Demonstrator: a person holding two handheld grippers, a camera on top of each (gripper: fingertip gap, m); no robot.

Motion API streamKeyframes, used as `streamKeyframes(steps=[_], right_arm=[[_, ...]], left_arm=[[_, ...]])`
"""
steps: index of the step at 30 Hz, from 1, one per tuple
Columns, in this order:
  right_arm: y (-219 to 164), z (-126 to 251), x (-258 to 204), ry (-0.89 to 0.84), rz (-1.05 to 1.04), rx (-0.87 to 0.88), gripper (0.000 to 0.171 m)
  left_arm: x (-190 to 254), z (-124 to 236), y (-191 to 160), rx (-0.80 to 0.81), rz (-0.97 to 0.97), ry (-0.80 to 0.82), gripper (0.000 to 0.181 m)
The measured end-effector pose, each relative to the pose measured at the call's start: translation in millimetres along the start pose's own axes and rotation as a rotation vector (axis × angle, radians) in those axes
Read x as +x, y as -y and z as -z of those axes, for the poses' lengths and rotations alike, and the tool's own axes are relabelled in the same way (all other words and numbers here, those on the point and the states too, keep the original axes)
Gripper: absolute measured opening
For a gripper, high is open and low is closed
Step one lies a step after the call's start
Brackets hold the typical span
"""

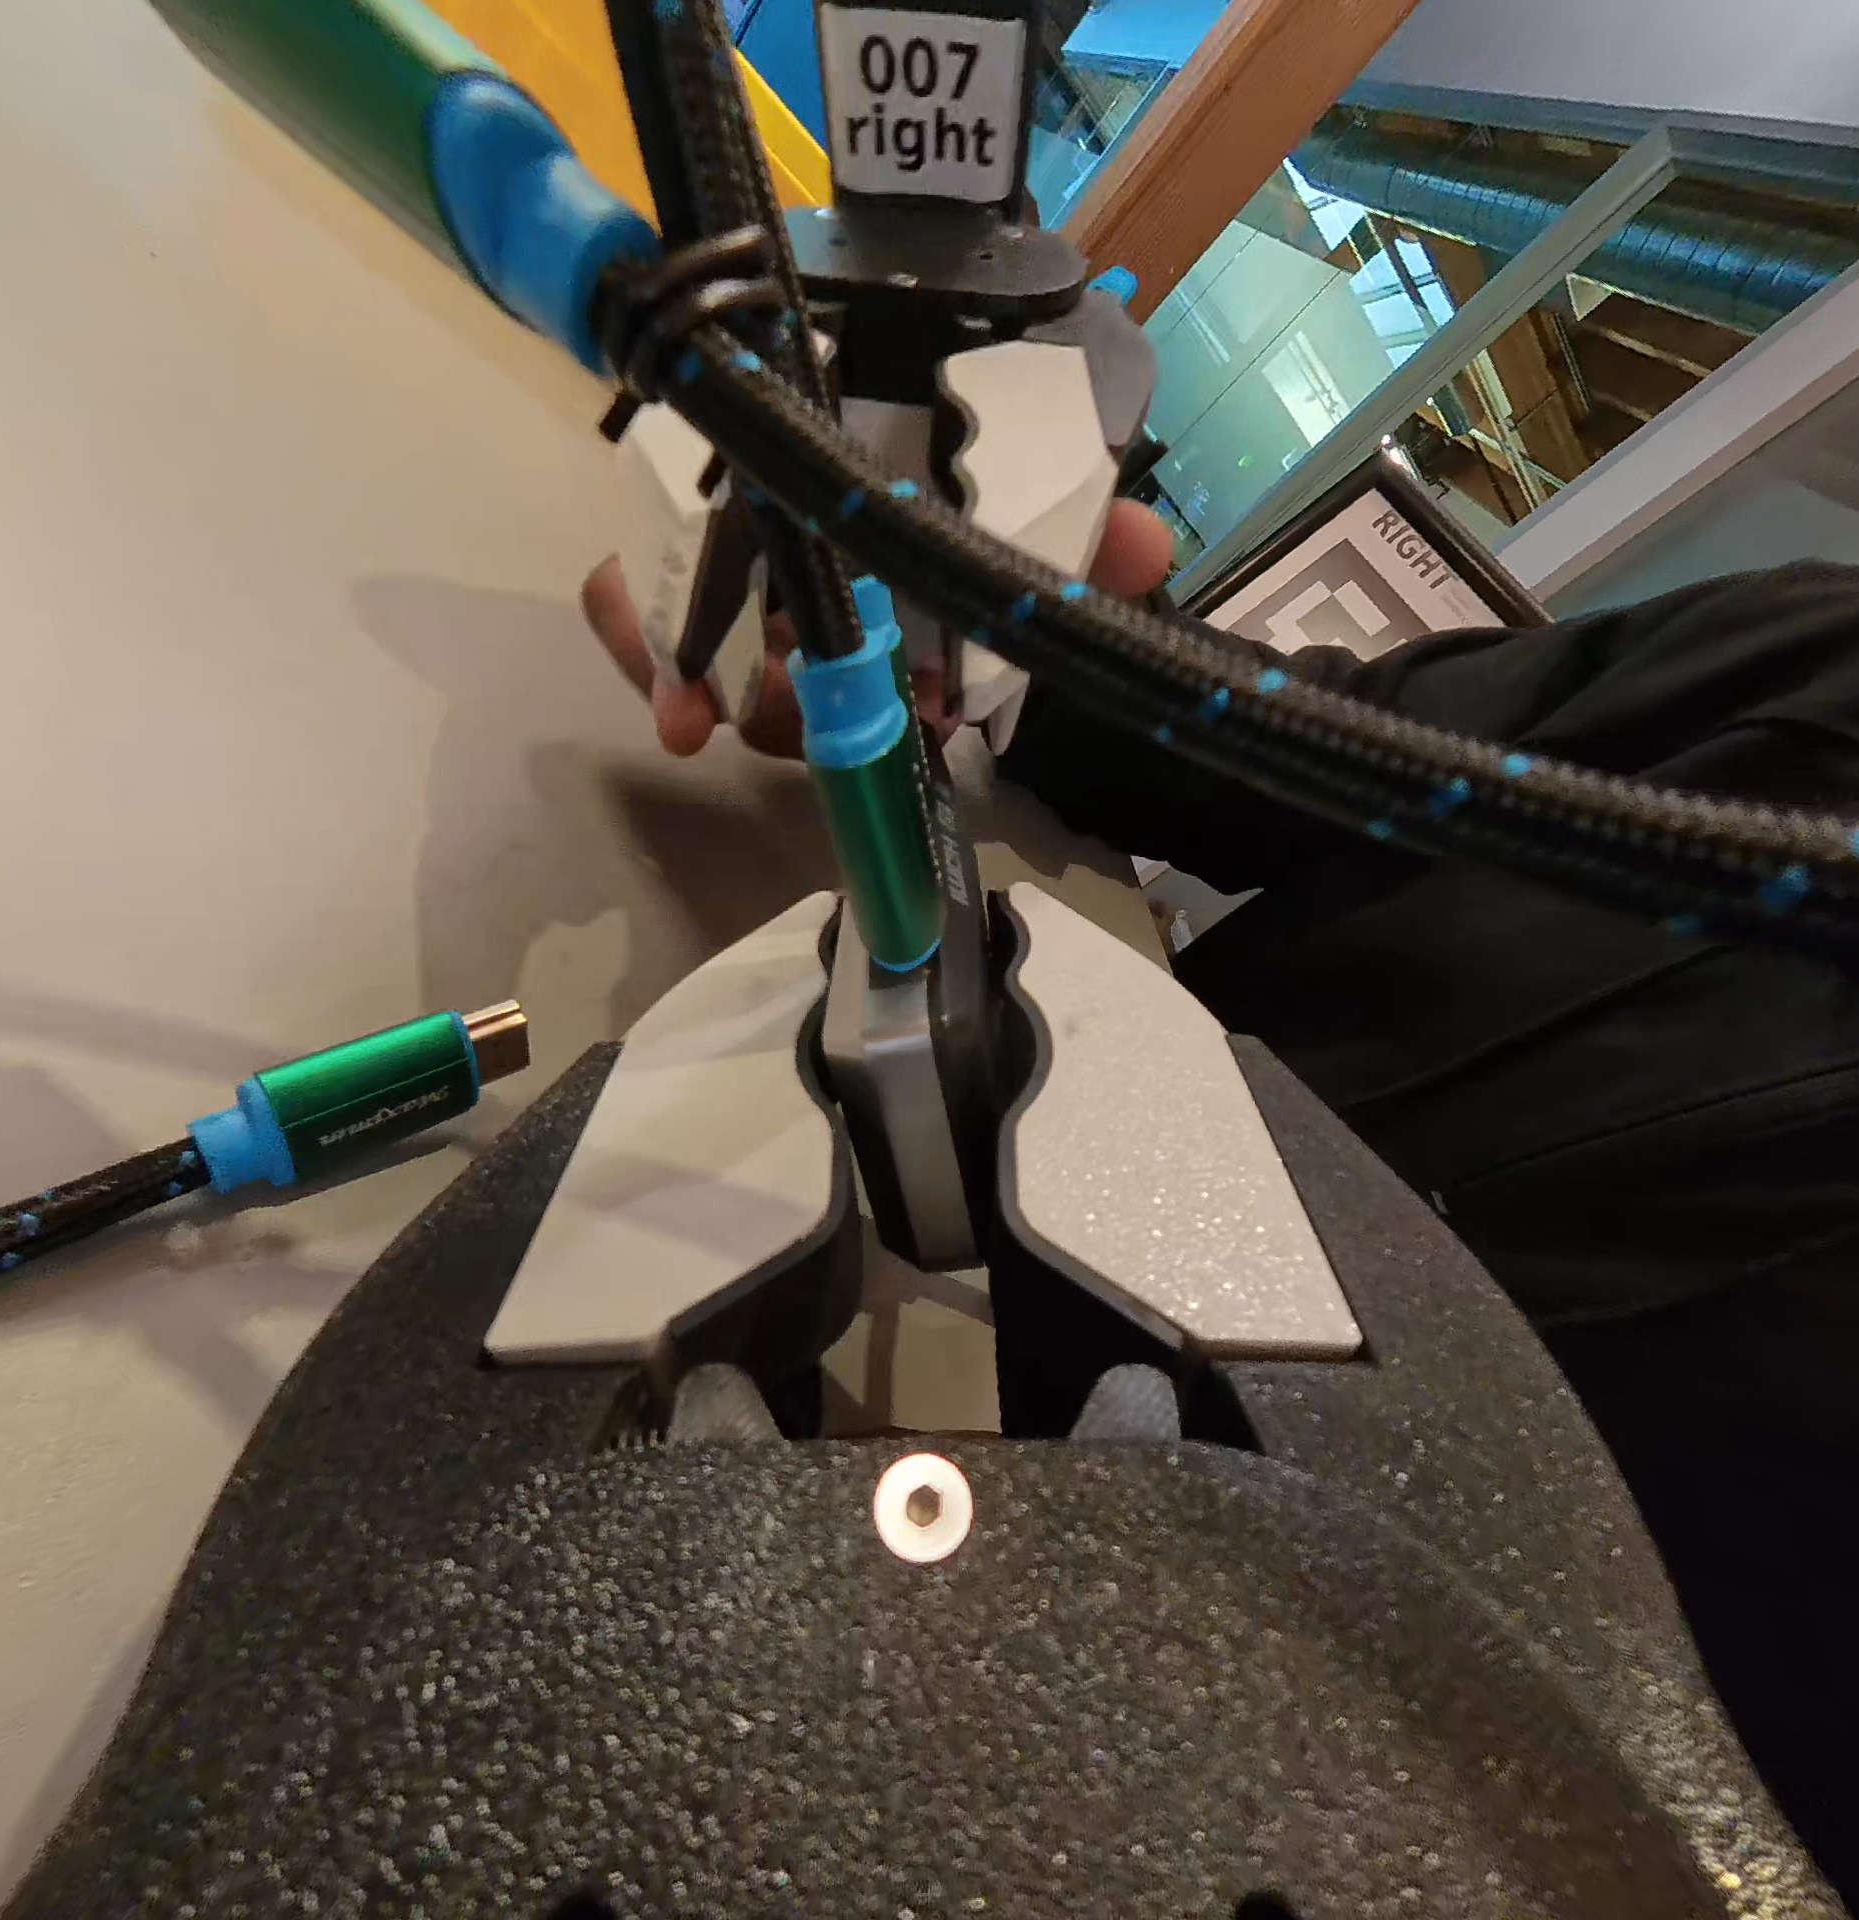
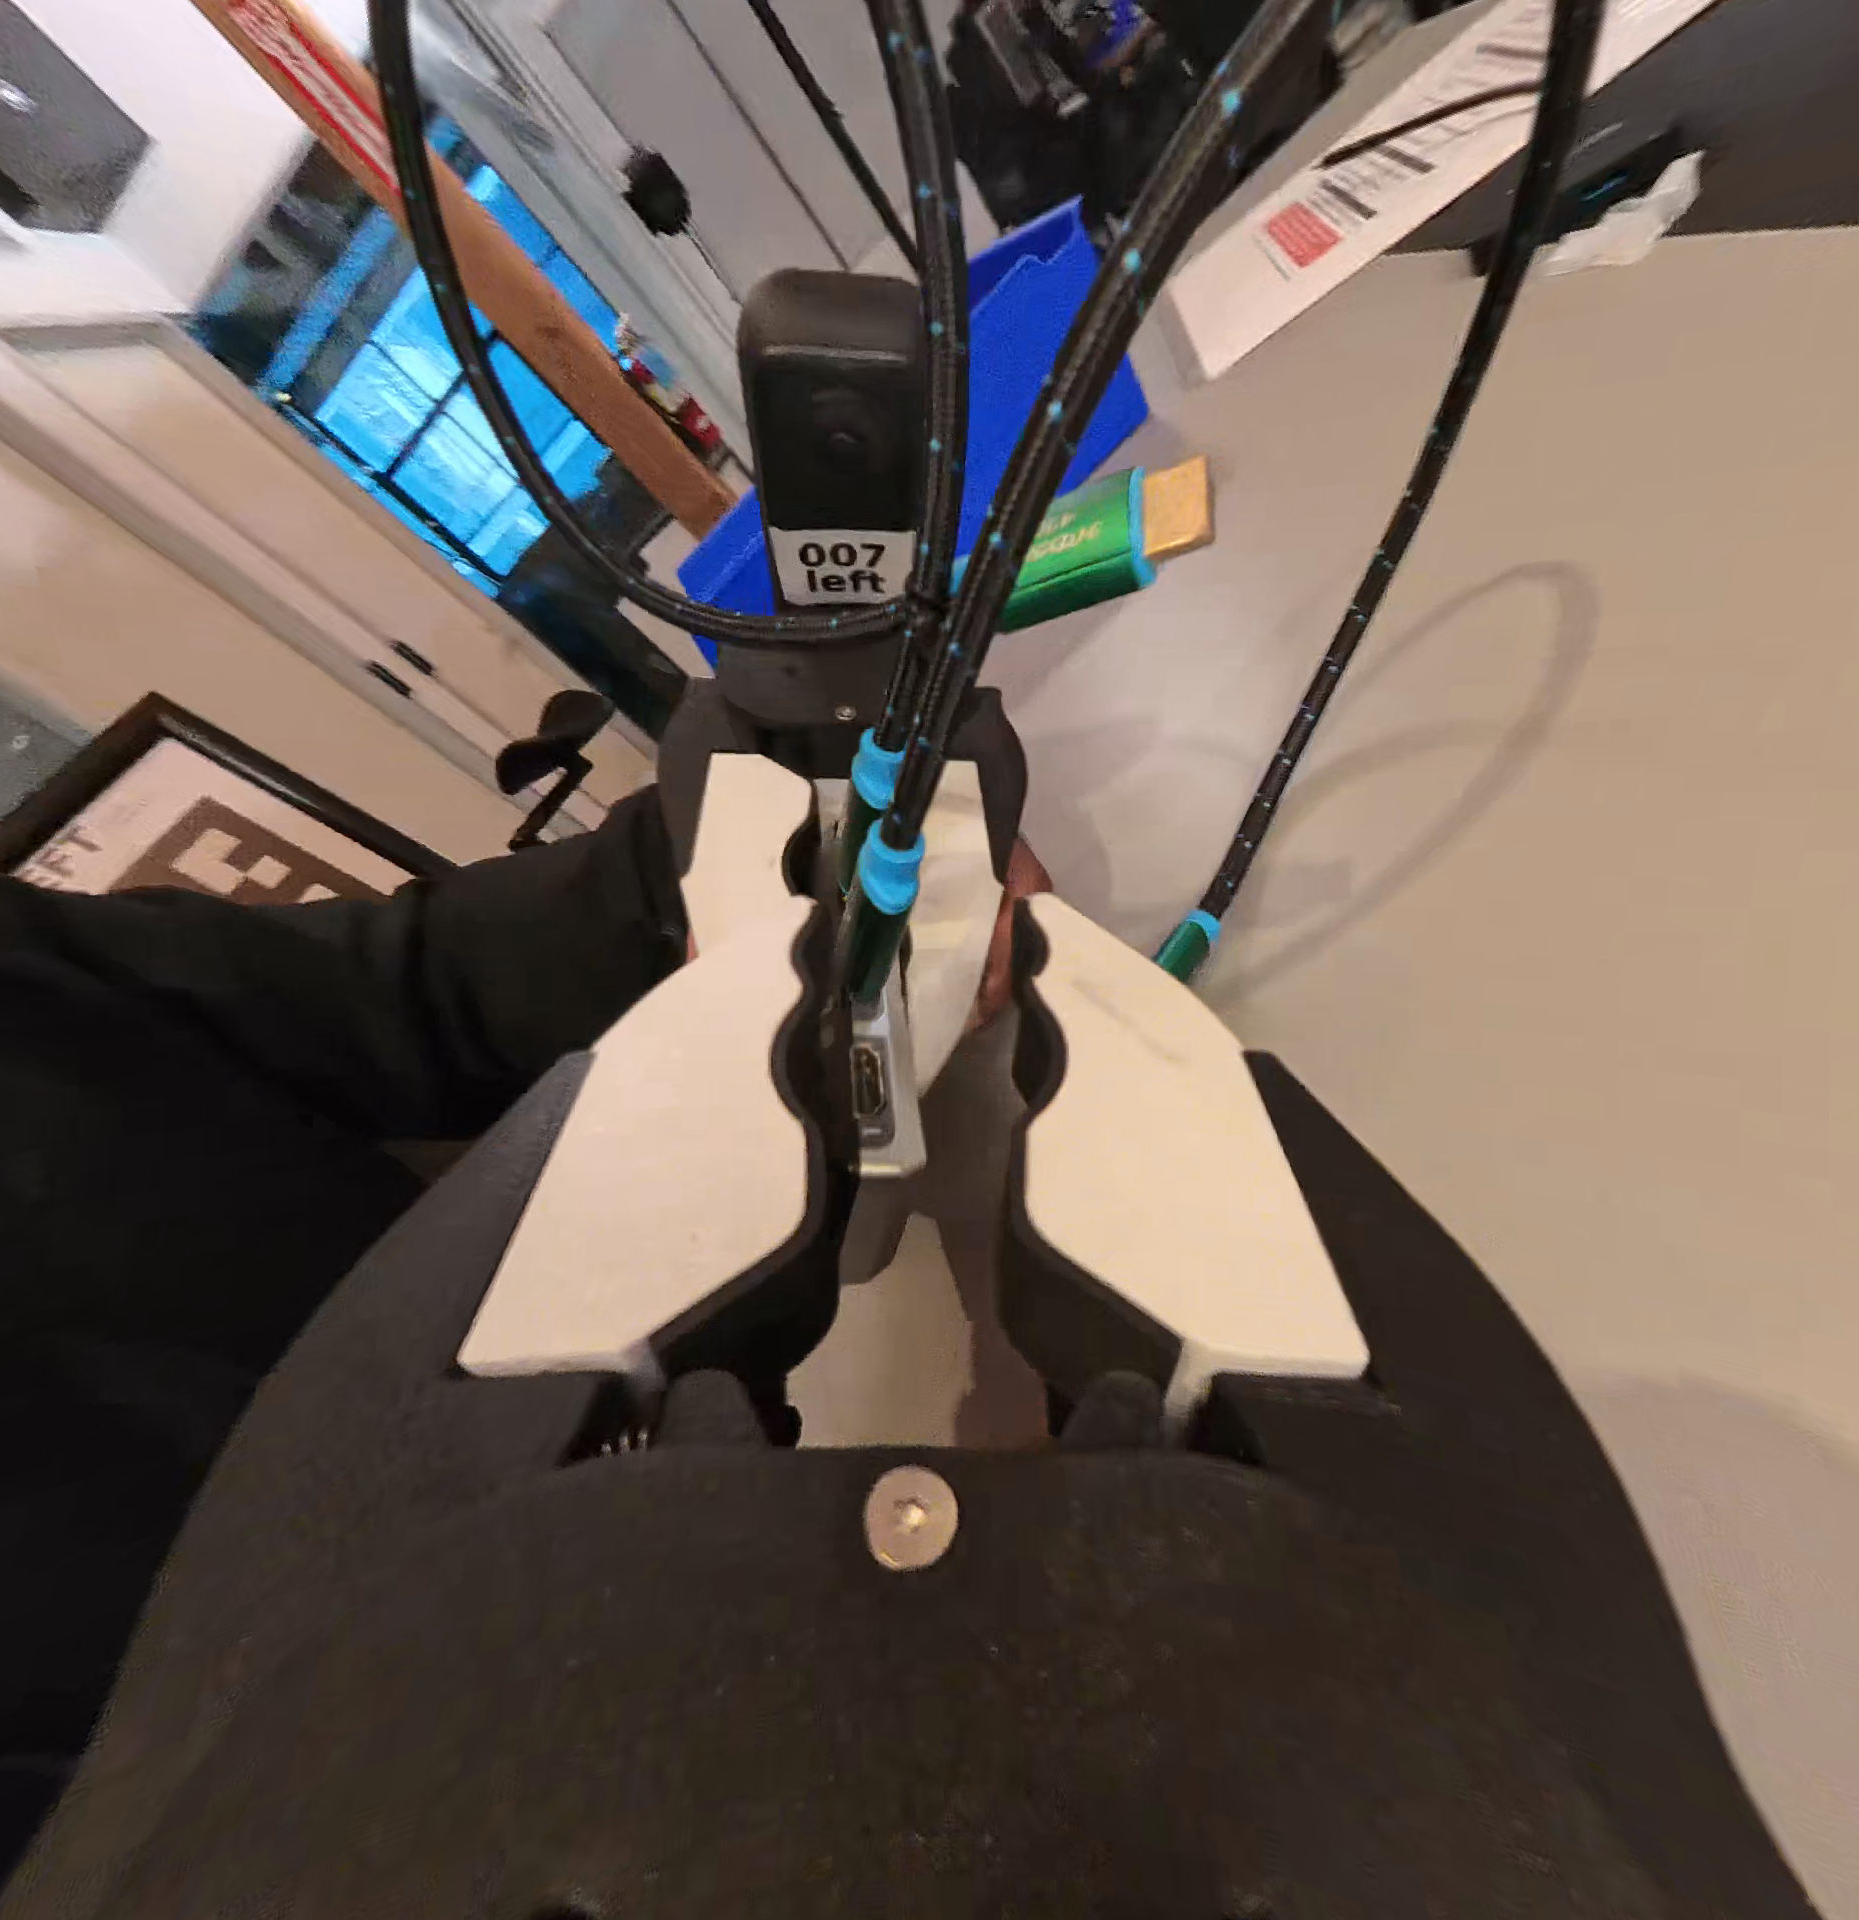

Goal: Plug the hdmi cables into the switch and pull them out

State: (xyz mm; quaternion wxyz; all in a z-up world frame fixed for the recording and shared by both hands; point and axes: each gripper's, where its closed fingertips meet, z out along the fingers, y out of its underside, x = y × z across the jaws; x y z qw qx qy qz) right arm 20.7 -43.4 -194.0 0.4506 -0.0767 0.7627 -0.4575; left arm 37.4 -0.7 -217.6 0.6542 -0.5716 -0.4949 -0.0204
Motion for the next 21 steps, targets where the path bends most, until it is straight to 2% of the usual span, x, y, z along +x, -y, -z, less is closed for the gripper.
streamKeyframes(steps=[8, 21], right_arm=[[-20.5, -1.9, -4.1, 0.100, -0.011, 0.003, 0.023], [-27.6, 1.2, -10.1, 0.106, -0.012, -0.002, 0.015]], left_arm=[[-1.6, -15.2, -8.3, -0.055, 0.017, 0.034, 0.025], [-0.5, -23.3, -13.0, -0.083, 0.021, 0.045, 0.025]])
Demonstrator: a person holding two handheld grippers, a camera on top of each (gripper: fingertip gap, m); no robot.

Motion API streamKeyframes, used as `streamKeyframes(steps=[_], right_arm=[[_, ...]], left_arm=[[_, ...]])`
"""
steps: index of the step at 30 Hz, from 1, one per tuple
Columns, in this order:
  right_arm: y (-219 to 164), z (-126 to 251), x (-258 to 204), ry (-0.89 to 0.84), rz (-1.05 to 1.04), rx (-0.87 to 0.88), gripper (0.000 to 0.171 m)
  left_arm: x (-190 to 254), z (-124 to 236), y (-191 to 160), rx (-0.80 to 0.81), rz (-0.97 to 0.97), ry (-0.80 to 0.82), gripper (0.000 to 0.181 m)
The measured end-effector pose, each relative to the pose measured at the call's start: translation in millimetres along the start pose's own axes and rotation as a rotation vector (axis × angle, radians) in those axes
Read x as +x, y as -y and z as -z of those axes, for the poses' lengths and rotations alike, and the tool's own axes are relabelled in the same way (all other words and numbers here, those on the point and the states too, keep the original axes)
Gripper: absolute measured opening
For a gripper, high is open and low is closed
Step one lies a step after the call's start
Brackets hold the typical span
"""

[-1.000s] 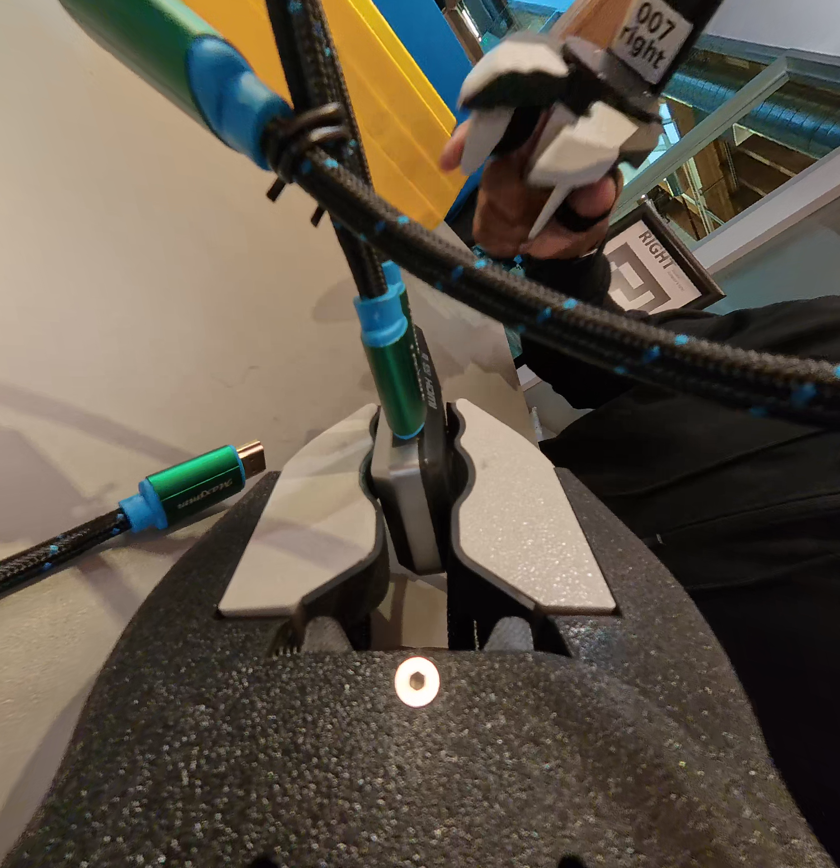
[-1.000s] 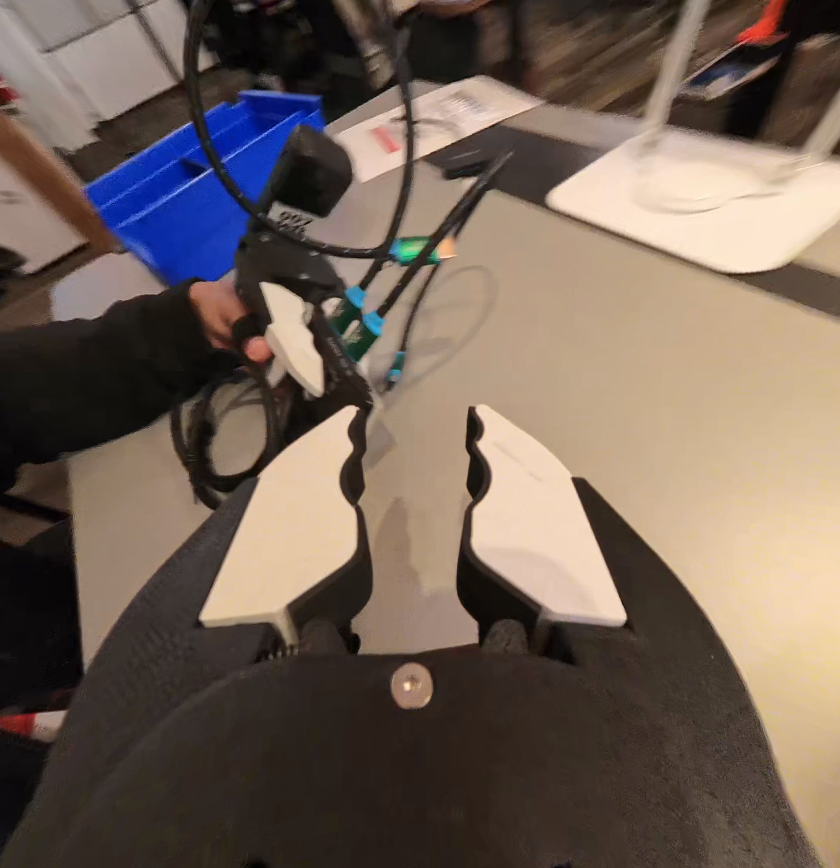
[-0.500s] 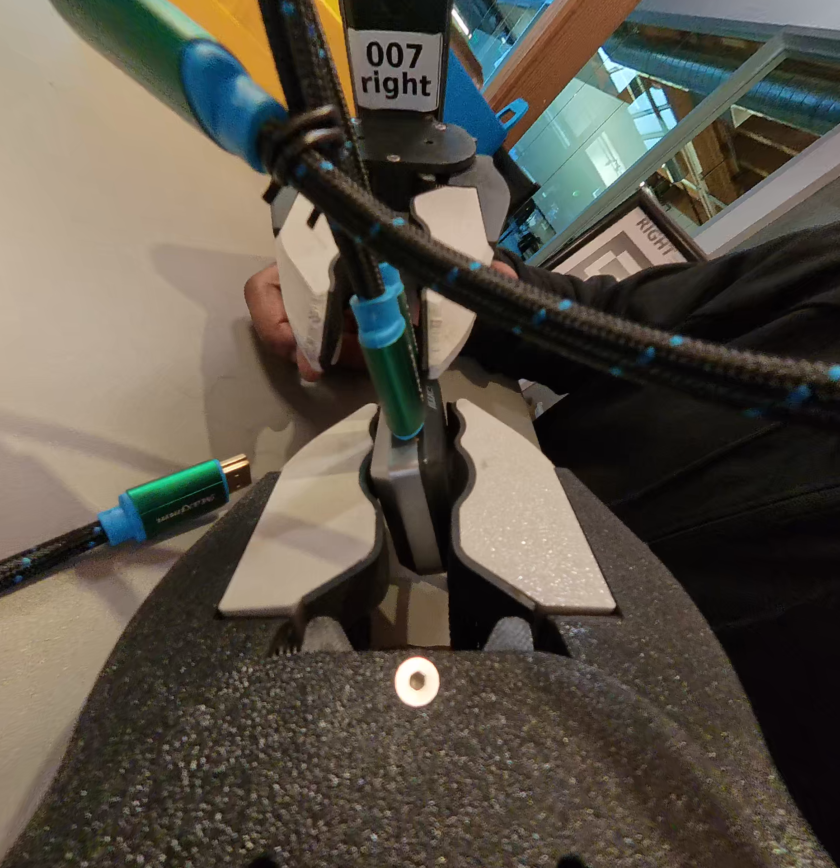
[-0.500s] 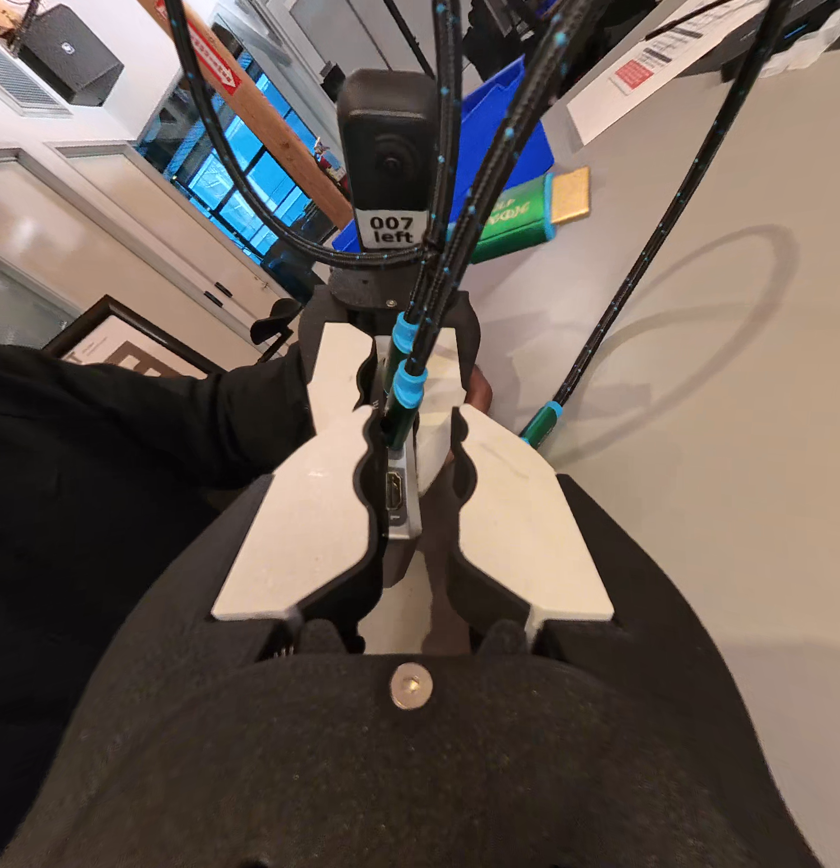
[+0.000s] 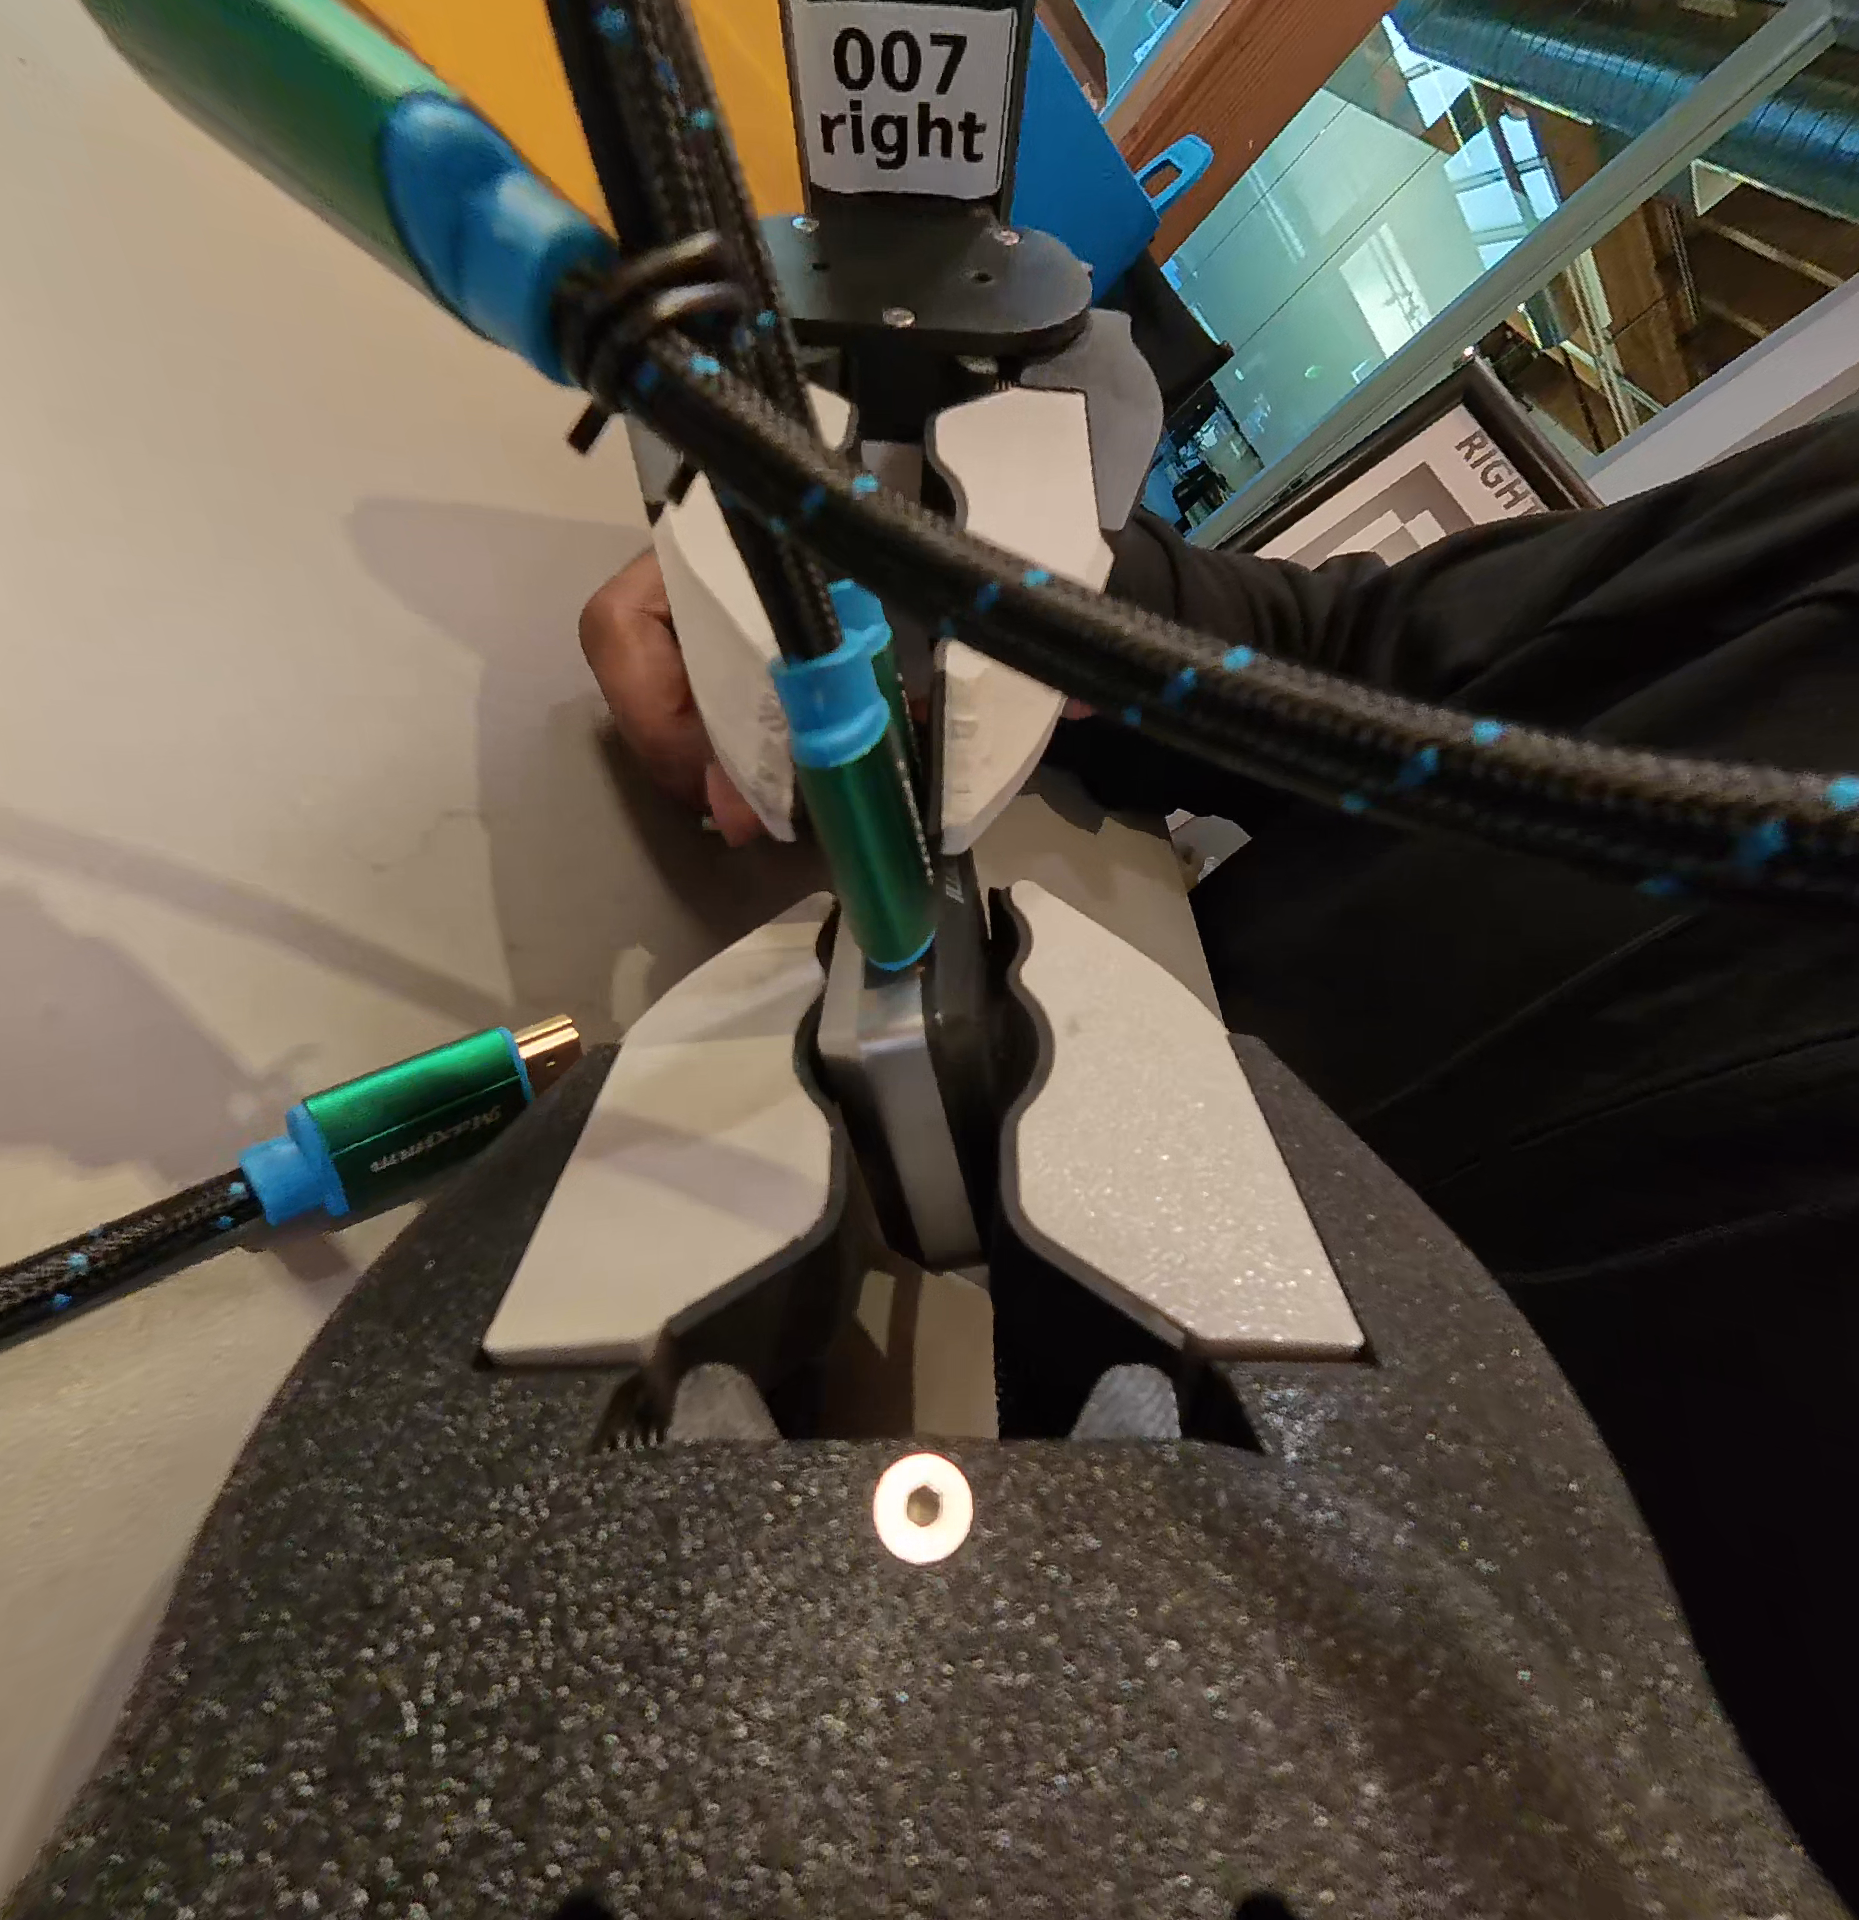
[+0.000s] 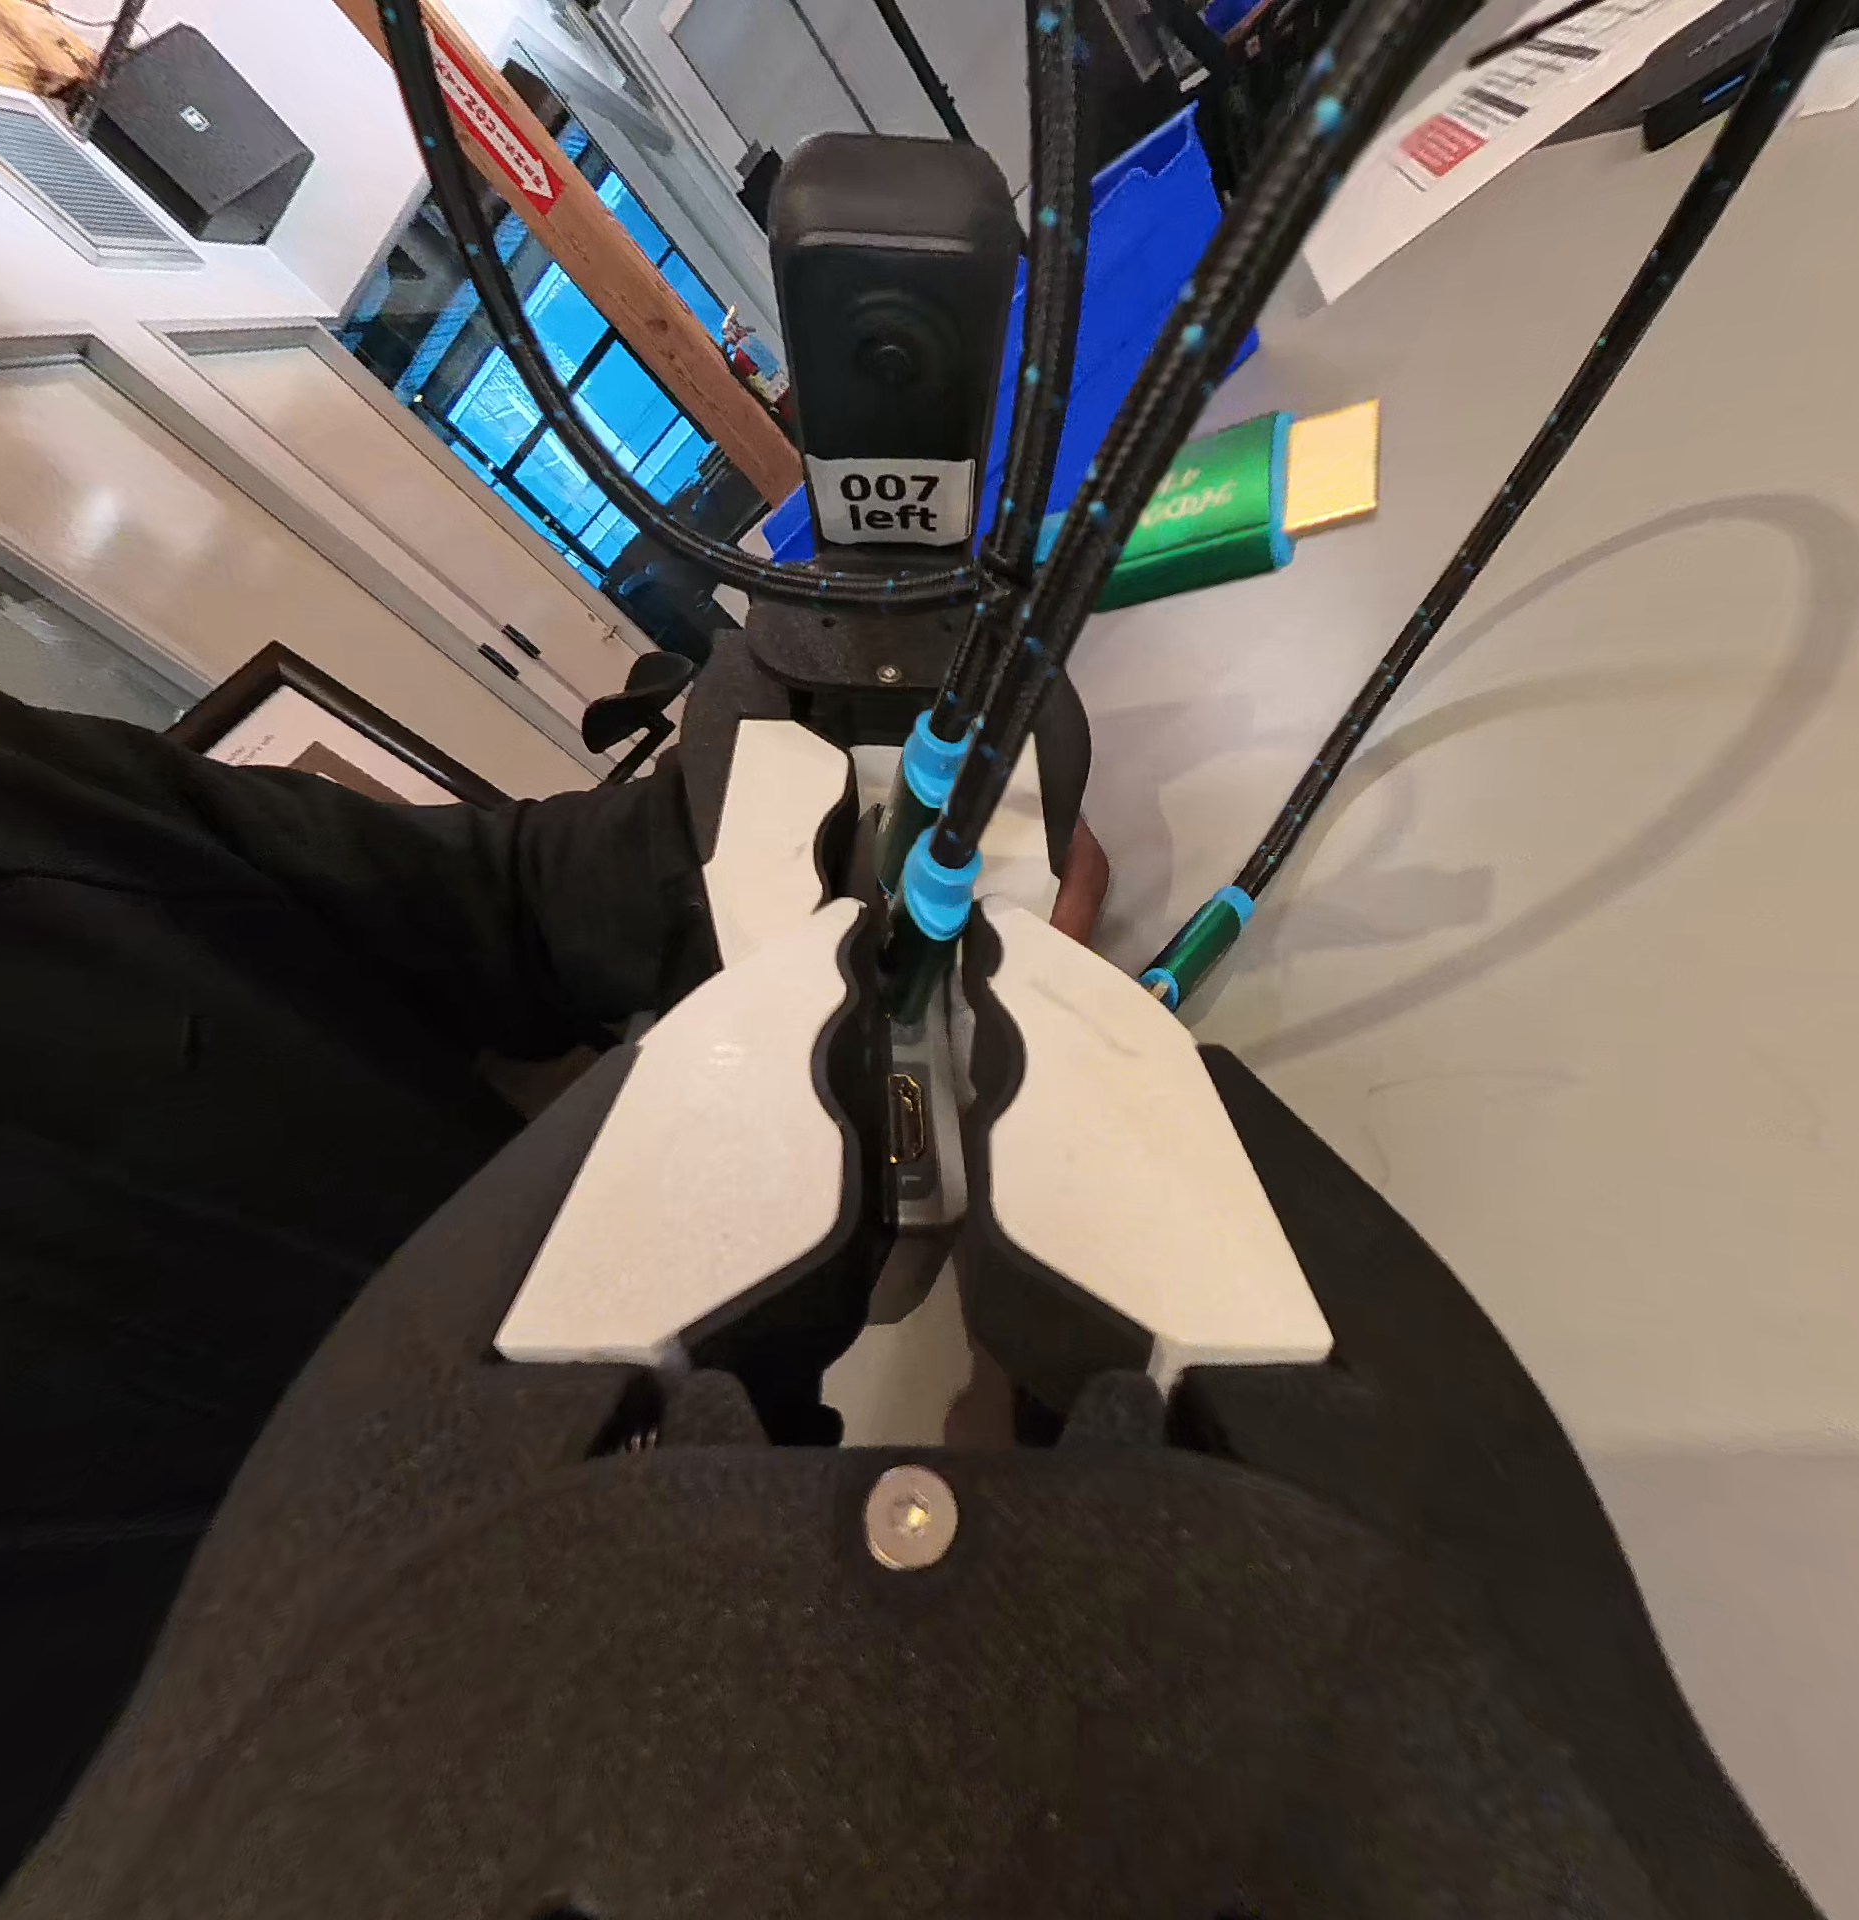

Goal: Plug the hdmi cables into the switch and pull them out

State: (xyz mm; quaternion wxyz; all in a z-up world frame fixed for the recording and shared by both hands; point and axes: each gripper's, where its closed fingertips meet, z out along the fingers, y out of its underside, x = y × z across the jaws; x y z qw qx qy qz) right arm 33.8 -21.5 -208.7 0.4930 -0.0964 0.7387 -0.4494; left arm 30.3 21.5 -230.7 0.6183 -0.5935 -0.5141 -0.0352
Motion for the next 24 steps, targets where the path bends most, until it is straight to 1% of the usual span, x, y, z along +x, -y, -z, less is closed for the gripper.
streamKeyframes(steps=[3, 7, 12, 13, 14, 15, 16, 17, 19, 22, 24], right_arm=[[4.1, -0.4, -6.1, 0.028, -0.024, 0.045, 0.011], [11.6, 1.0, -11.4, 0.044, -0.025, 0.112, 0.010], [13.1, 2.2, -14.7, 0.077, -0.036, 0.120, 0.011], [25.8, 10.7, -9.5, 0.063, -0.080, 0.217, 0.012], [42.6, 30.0, 5.4, 0.049, -0.181, 0.345, 0.011], [52.9, 52.7, 26.8, 0.014, -0.269, 0.432, 0.011], [57.0, 69.9, 41.2, -0.027, -0.299, 0.454, 0.011], [57.5, 79.7, 48.1, -0.095, -0.257, 0.431, 0.012], [60.2, 87.0, 48.5, -0.168, -0.174, 0.402, 0.012], [55.2, 80.8, 49.2, -0.230, -0.102, 0.347, 0.012], [51.2, 77.3, 53.1, -0.262, -0.089, 0.328, 0.012]], left_arm=[[2.9, 0.3, 1.4, 0.016, -0.004, -0.013, 0.024], [8.0, 0.6, 7.4, 0.066, -0.007, -0.043, 0.023], [11.5, 0.0, 7.7, 0.066, -0.007, -0.069, 0.023], [13.0, -0.8, 3.1, 0.036, -0.010, -0.079, 0.023], [20.9, -5.5, -11.8, -0.061, -0.025, -0.115, 0.023], [34.0, -12.1, -24.2, -0.134, -0.077, -0.158, 0.024], [46.8, -19.4, -32.0, -0.170, -0.108, -0.205, 0.023], [54.8, -26.8, -34.0, -0.171, -0.110, -0.233, 0.023], [52.4, -33.2, -35.1, -0.181, -0.087, -0.212, 0.024], [46.4, -21.7, -17.9, -0.071, -0.073, -0.212, 0.023], [35.1, -9.2, -6.9, -0.012, -0.086, -0.167, 0.023]])
